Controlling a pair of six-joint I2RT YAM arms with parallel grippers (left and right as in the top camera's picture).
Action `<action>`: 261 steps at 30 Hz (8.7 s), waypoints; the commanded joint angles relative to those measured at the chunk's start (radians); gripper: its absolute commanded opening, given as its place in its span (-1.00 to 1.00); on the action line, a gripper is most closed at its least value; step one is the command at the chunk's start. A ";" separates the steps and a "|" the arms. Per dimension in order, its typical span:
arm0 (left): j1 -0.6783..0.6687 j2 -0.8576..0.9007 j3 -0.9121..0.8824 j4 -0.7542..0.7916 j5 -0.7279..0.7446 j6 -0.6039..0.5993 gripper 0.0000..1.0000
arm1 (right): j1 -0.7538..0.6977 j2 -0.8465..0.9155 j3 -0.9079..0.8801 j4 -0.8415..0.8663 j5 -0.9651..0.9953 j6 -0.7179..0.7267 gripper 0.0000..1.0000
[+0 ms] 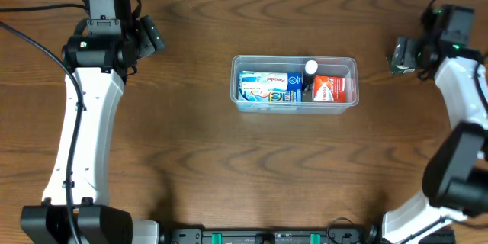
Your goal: Pack container
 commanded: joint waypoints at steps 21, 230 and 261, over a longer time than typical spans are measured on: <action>0.002 0.003 -0.010 -0.003 -0.001 0.013 0.96 | -0.066 0.236 0.001 0.260 -0.206 -0.230 0.98; 0.002 0.003 -0.010 -0.003 -0.001 0.013 0.96 | 0.453 -1.864 -1.271 0.354 -0.436 0.312 0.98; 0.002 0.003 -0.010 -0.003 -0.001 0.013 0.96 | 0.453 -1.857 -1.321 0.368 -0.387 0.350 0.98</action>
